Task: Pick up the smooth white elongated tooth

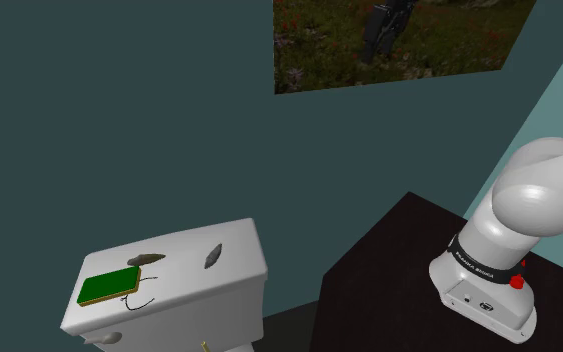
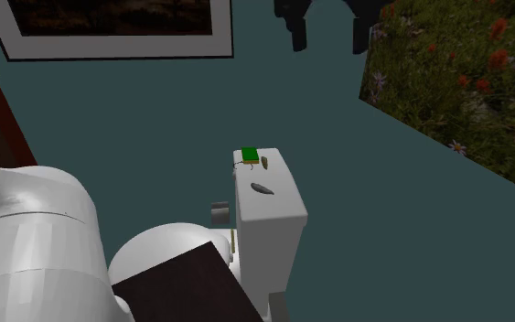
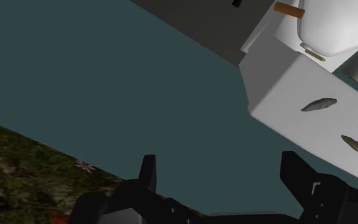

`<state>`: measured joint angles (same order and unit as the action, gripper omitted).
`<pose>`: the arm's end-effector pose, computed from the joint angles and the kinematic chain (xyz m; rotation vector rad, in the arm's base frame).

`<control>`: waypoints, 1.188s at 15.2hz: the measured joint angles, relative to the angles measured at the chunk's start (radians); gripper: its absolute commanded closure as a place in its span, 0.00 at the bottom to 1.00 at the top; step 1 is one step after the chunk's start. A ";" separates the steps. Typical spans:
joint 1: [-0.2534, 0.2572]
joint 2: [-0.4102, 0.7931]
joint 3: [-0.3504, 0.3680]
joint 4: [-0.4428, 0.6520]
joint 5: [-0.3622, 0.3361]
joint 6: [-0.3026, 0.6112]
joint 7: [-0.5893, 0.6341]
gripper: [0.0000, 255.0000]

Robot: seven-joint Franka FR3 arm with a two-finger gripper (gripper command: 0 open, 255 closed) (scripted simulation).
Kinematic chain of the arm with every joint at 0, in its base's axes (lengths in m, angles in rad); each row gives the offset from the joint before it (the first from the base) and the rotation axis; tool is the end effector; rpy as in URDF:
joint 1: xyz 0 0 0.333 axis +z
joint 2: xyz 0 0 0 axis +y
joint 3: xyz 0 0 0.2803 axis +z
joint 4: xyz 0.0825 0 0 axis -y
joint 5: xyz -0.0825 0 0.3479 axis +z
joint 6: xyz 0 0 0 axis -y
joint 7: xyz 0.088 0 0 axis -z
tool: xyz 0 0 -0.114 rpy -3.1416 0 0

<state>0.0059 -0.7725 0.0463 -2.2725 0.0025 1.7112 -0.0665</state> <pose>0.3141 0.0213 0.6049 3.0873 0.1683 0.3262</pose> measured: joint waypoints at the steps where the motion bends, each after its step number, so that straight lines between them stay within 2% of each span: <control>1: 0.000 0.000 0.000 0.000 0.000 0.000 0.000 0.00; 6: -0.001 0.023 0.063 -0.078 0.042 0.073 0.111 0.00; 10: 0.004 0.067 0.139 -0.136 0.091 0.151 0.235 0.00; 18: 0.004 0.239 0.283 -0.185 0.170 0.331 0.468 0.00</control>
<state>0.0102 -0.5339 0.3298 -2.4578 0.1725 2.0424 0.4014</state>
